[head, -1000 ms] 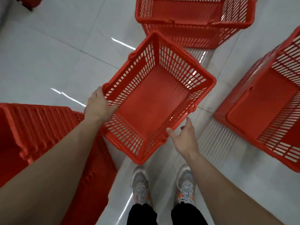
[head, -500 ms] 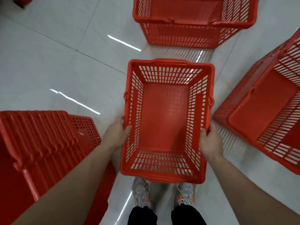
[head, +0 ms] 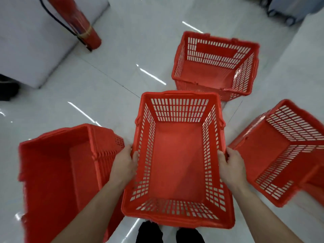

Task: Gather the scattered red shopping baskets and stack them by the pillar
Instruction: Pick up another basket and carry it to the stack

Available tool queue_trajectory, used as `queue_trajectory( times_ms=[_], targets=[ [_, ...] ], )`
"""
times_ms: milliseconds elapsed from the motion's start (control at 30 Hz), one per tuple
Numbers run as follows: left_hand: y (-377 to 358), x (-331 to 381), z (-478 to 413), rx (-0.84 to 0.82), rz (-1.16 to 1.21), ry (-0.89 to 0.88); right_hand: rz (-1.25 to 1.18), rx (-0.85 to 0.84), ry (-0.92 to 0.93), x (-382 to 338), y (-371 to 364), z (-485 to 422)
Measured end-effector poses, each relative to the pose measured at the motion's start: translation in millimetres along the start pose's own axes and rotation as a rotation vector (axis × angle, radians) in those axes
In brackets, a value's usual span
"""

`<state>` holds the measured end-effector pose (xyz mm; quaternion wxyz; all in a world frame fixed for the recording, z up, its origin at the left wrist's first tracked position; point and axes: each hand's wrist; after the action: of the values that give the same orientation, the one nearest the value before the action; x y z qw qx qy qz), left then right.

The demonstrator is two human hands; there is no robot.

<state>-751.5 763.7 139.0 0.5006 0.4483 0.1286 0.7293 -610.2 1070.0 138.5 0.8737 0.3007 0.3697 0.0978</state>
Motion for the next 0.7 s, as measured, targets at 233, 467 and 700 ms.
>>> queue_trajectory(
  times_ms=[233, 467, 700],
  targets=[
    [130.0, 21.5, 137.5, 0.256, 0.062, -0.013, 0.125, -0.060, 0.268, -138.8, 70.5, 88.8],
    [251.8, -35.4, 248.1, 0.515, 0.038, 0.001, 0.142, -0.119, 0.511, -281.6, 42.5, 169.2],
    [323.1, -143.3, 297.4, 0.521, 0.061, 0.220, 0.186, -0.211, 0.591, -357.4, -77.8, 218.6]
  ],
)
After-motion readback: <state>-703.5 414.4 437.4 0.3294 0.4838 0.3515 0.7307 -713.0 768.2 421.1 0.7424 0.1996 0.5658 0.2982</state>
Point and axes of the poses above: each hand's wrist, its own z-axis away from the middle knuckle, its own y-axis out of the back of the hand, x = y × z, and after that the axes turned 13 degrees about -x, right-handed
